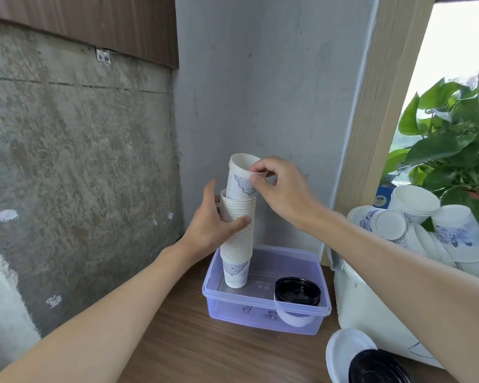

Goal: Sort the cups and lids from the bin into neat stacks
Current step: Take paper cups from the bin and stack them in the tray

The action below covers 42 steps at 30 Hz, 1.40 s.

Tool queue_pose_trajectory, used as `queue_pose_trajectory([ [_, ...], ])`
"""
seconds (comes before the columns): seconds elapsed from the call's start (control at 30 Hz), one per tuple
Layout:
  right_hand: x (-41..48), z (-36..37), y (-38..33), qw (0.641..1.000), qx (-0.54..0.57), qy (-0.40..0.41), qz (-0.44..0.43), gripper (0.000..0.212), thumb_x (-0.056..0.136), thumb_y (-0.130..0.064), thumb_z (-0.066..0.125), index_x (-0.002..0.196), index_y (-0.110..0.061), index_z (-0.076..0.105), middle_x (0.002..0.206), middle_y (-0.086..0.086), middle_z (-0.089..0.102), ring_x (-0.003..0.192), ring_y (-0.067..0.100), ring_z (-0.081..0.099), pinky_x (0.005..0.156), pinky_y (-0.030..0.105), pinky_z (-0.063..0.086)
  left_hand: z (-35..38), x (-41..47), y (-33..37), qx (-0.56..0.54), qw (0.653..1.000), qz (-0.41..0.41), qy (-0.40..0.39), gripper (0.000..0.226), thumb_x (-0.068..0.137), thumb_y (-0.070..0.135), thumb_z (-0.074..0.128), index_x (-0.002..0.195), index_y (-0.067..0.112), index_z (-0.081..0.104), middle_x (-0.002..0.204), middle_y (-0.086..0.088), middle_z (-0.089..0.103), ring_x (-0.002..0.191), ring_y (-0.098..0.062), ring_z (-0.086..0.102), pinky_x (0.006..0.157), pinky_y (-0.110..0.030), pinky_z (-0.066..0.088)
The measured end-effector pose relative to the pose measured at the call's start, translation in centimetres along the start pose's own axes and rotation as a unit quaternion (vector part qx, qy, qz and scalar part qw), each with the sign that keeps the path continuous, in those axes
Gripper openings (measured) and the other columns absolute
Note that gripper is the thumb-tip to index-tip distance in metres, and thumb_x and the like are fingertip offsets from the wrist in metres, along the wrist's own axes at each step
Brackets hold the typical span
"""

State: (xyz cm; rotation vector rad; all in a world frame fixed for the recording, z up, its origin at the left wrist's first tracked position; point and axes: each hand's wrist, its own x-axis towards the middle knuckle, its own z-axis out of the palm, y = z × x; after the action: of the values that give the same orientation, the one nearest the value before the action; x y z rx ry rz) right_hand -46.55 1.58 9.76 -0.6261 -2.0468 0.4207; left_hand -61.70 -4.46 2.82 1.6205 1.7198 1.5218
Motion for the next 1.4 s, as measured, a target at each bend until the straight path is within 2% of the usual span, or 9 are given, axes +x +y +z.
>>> queue_pose_trajectory([
  [0.1,-0.2,0.3,0.3,0.999,-0.006,-0.039,0.014,0.006,0.088,-0.014,0.064,0.092,-0.014,0.068,0.101,-0.002,0.058,0.091,0.011,0.057,0.085,0.014,0.042,0.0,0.5,0.4,-0.005,1.0,0.023,0.008,0.101,0.079,0.028,0.083,0.154,0.026,0.015,0.116,0.014,0.054,0.098,0.013,0.055,0.085,-0.017,0.044],
  [0.33,-0.4,1.2,0.4,0.993,0.008,-0.064,0.103,0.037,0.097,-0.03,0.052,0.13,-0.014,0.056,0.13,0.0,0.058,0.106,0.013,0.059,0.092,0.022,0.042,-0.3,0.8,0.6,-0.019,0.999,0.042,0.014,0.093,0.081,0.029,0.081,0.153,0.03,0.021,0.118,0.012,0.055,0.105,0.006,0.057,0.091,-0.019,0.049],
  [0.4,-0.4,1.5,0.5,0.989,0.007,-0.072,0.127,0.037,0.097,-0.029,0.051,0.13,-0.011,0.056,0.131,0.001,0.059,0.111,0.016,0.059,0.099,0.027,0.042,-0.3,0.8,0.6,-0.003,0.999,0.036,0.021,0.077,0.086,0.031,0.076,0.149,0.024,0.032,0.122,0.006,0.056,0.103,0.0,0.059,0.087,-0.014,0.047],
  [0.53,-0.5,1.9,0.9,0.987,0.031,-0.033,0.154,0.024,0.095,-0.023,0.054,0.113,-0.011,0.065,0.116,0.001,0.065,0.101,0.014,0.061,0.084,0.02,0.04,-0.3,0.8,0.9,0.005,0.999,0.013,0.046,0.048,0.099,0.035,0.056,0.142,0.018,0.046,0.126,0.004,0.059,0.098,0.004,0.058,0.076,0.0,0.04],
  [0.8,-0.6,1.8,1.8,0.982,0.046,-0.027,0.182,0.026,0.092,-0.027,0.06,0.114,-0.015,0.064,0.117,-0.003,0.065,0.099,0.013,0.062,0.092,0.027,0.046,-0.3,0.8,1.3,-0.022,0.998,-0.004,0.051,0.045,0.098,0.038,0.057,0.138,0.017,0.053,0.122,0.002,0.06,0.113,-0.014,0.058,0.1,-0.037,0.051],
  [1.03,-1.1,1.4,1.0,0.981,0.047,-0.056,0.181,0.037,0.093,-0.027,0.059,0.127,-0.015,0.057,0.123,-0.001,0.061,0.105,0.014,0.06,0.097,0.029,0.045,-0.2,0.6,2.0,-0.015,0.999,-0.013,0.045,0.043,0.102,0.035,0.052,0.141,0.017,0.049,0.122,0.0,0.06,0.106,-0.014,0.058,0.088,-0.028,0.048],
  [1.13,-2.2,0.6,0.3,0.976,0.052,-0.082,0.194,0.046,0.092,-0.028,0.061,0.135,-0.019,0.049,0.106,0.003,0.064,0.1,0.016,0.062,0.089,0.024,0.044,-0.1,0.1,1.6,-0.004,0.999,-0.026,0.017,0.048,0.104,0.04,0.043,0.148,0.022,0.038,0.135,-0.004,0.058,0.119,-0.02,0.057,0.095,-0.034,0.046],
  [1.3,-4.9,-1.3,-0.5,0.974,0.043,-0.092,0.202,0.049,0.093,-0.024,0.059,0.139,-0.015,0.045,0.136,-0.003,0.05,0.103,0.012,0.058,0.091,0.023,0.041,0.0,-2.2,1.0,0.021,0.999,-0.048,-0.012,0.059,0.104,0.042,0.041,0.156,0.027,0.016,0.129,-0.001,0.055,0.117,-0.018,0.056,0.1,-0.037,0.043],
  [1.4,-6.8,-2.7,-1.0,0.973,0.047,-0.098,0.204,0.043,0.094,-0.02,0.057,0.136,-0.016,0.047,0.135,-0.002,0.05,0.104,0.015,0.058,0.086,0.021,0.04,-0.1,-3.5,1.4,0.091,0.993,-0.049,0.061,0.053,0.101,0.034,0.051,0.146,0.012,0.034,0.12,-0.011,0.054,0.106,-0.023,0.054,0.089,-0.032,0.04],
])
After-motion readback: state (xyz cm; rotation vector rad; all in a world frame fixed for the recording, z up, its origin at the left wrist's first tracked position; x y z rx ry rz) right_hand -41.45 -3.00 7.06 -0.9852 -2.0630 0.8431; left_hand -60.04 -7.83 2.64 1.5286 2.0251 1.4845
